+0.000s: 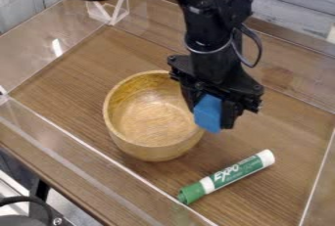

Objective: Remove the blue block from inside the brown bowl and put it on the table

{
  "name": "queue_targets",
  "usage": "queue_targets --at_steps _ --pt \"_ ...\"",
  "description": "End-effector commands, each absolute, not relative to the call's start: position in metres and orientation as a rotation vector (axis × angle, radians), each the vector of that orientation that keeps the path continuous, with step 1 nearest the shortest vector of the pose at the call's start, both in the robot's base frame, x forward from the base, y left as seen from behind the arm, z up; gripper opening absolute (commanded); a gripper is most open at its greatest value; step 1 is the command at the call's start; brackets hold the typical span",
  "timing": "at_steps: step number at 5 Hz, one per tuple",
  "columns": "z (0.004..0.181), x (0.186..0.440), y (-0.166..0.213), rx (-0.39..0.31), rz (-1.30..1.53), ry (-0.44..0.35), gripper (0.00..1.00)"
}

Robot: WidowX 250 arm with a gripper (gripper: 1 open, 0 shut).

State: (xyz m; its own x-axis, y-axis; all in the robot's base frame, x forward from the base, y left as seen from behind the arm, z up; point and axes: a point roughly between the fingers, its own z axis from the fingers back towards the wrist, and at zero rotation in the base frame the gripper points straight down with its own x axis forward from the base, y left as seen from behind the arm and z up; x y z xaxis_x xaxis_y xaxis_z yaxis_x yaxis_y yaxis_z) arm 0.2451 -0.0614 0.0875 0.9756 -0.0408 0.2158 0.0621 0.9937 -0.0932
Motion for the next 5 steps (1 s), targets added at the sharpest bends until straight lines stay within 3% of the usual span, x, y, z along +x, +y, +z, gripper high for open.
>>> queue_targets --at_steps 1,2,3,5 --pt "0.0928 0.2519 -0.0680 -0.114 -0.053 -0.248 0.00" --pt "0.0890 0.2546 -0.0709 -0.126 -0.043 -0.250 0.00" --pt "0.0848 0.2569 -0.0739 -0.138 -0.033 -0.250 1.00" --pt "0.0914 0.2568 -0.0699 -0.137 -0.022 -0.240 1.00"
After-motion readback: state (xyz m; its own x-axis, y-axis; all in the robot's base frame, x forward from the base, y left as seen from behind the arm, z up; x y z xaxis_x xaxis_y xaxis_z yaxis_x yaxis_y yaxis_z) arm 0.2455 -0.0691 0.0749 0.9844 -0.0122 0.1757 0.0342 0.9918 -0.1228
